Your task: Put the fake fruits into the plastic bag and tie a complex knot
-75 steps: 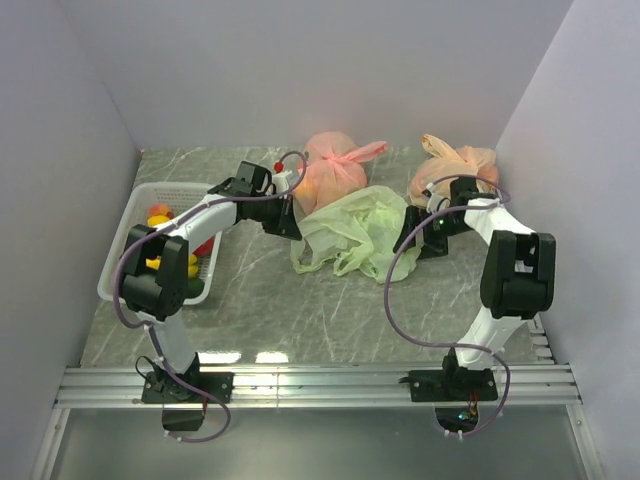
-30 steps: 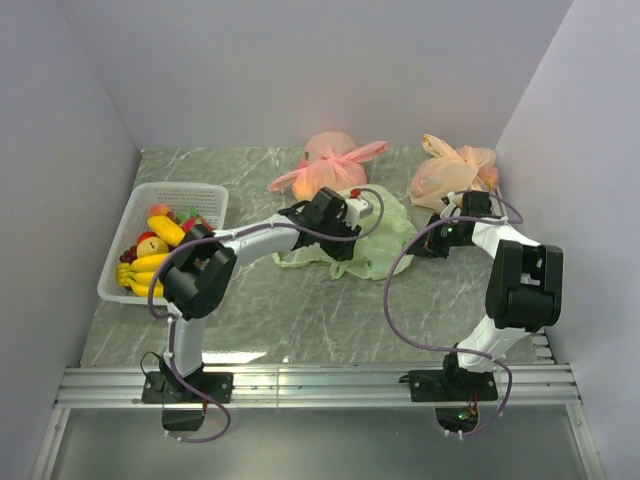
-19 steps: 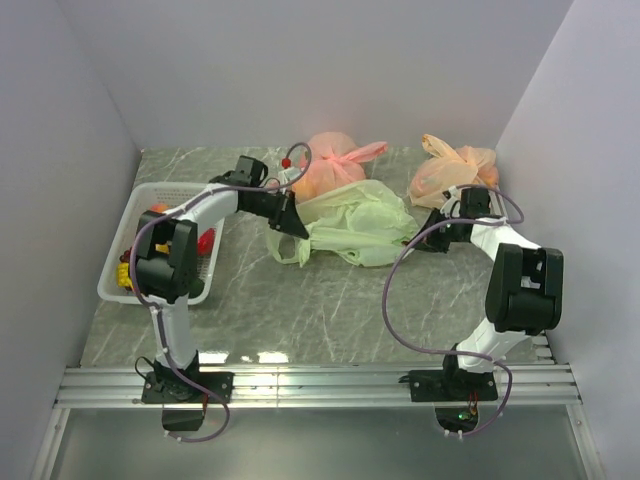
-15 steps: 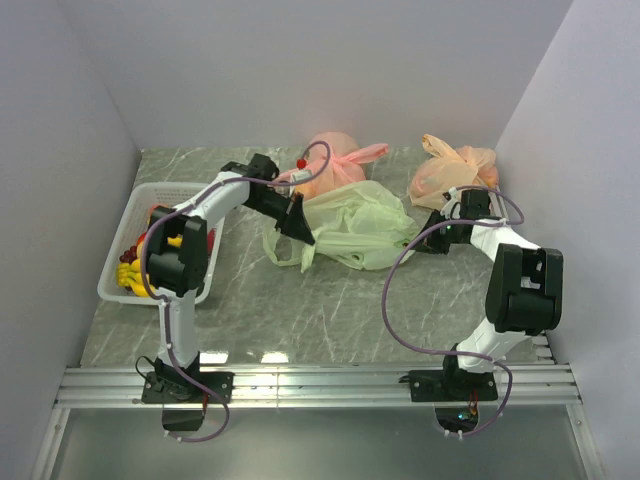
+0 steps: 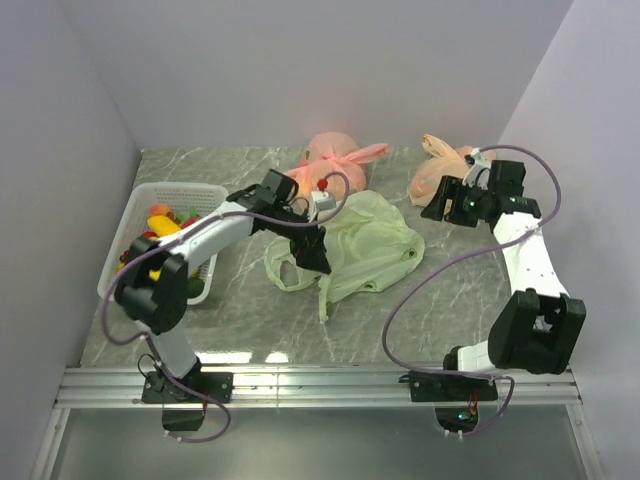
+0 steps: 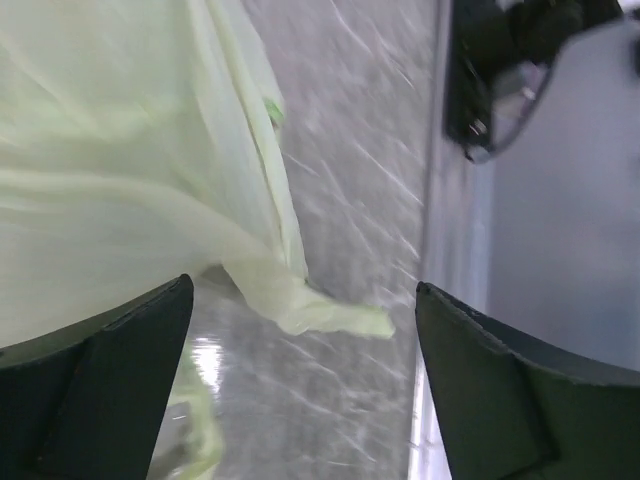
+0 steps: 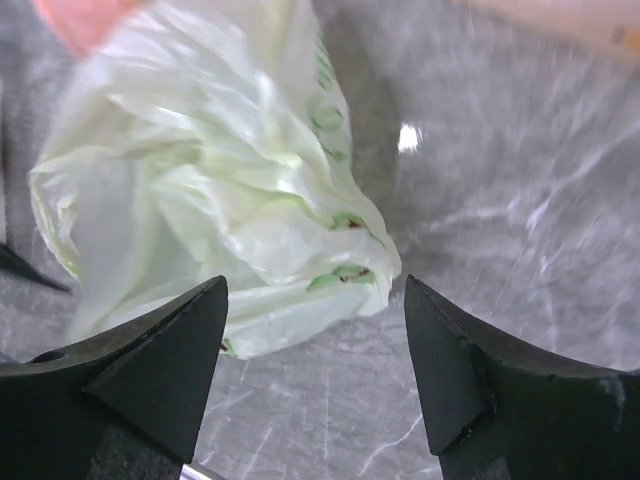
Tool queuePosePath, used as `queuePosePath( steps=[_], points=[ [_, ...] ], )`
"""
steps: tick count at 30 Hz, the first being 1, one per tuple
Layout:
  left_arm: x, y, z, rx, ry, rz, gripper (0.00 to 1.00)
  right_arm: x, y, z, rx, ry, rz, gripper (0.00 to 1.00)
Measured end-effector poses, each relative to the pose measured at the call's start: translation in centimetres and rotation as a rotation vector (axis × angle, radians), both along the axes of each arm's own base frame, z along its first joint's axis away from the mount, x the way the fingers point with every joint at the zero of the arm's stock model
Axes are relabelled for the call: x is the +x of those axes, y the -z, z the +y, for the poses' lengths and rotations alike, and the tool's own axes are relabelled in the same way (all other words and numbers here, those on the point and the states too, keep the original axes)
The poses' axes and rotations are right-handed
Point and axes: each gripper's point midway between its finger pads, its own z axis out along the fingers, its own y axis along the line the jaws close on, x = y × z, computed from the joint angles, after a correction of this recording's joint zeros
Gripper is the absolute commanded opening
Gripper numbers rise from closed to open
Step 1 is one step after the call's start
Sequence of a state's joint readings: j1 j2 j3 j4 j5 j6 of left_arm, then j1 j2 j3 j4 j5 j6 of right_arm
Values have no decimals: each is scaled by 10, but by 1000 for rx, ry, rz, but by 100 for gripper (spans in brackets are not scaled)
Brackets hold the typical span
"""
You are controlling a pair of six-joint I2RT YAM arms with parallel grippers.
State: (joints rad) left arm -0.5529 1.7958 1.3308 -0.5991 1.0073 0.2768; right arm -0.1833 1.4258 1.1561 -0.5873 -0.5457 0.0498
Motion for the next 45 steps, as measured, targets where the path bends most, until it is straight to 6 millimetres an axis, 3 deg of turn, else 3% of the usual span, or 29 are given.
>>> queuePosePath(
  steps=[2, 5, 8, 10, 12, 14, 18, 20, 22, 28, 33, 35, 36, 38, 39, 40, 43, 45],
  points=[
    [15, -27, 0, -26, -48, -136, 99, 2, -21, 4, -12, -34, -57, 79],
    [28, -70, 8, -68, -122, -318, 99, 4, -35, 25, -33, -103, -88, 79],
    [36, -103, 32, -104, -252, -409, 99, 0, -38, 72, -60, -226, -101, 79],
    [56, -113, 66, -89, -418, -418, 99, -6, -37, 110, -84, -323, -104, 82],
    [76, -109, 96, -56, -571, -387, 100, -14, -32, 149, -115, -414, -104, 84],
    [97, -91, 126, 10, -746, -329, 99, -22, -19, 182, -172, -477, -96, 89],
    [96, -46, 148, 120, -909, -200, 99, -46, 15, 238, -267, -595, -51, 91],
    [92, -26, 153, 163, -964, -145, 99, -56, 34, 256, -310, -631, -14, 91],
    [88, -11, 157, 195, -1002, -109, 99, -60, 53, 262, -352, -638, 31, 91],
    [91, 41, 166, 317, -1122, 42, 99, -68, 95, 248, -434, -602, 184, 87],
    [76, 83, 150, 386, -1124, 180, 97, -78, 109, 243, -435, -595, 268, 56],
    [67, 93, 137, 397, -1101, 218, 86, -80, 108, 244, -412, -598, 280, 45],
    [64, 97, 131, 400, -1089, 232, 71, -81, 107, 246, -397, -601, 283, 30],
    [59, 99, 120, 393, -1070, 256, 50, -81, 104, 247, -359, -612, 292, 12],
    [58, 100, 117, 395, -1059, 261, 12, -80, 101, 247, -334, -616, 293, 0],
    [58, 101, 116, 400, -1055, 265, 1, -78, 96, 245, -312, -622, 290, 0],
    [75, 89, 125, 419, -1042, 199, 0, -71, 74, 234, -238, -633, 255, 0],
    [102, 63, 135, 404, -1013, 82, 0, -66, 53, 218, -187, -647, 197, 0]
  ],
)
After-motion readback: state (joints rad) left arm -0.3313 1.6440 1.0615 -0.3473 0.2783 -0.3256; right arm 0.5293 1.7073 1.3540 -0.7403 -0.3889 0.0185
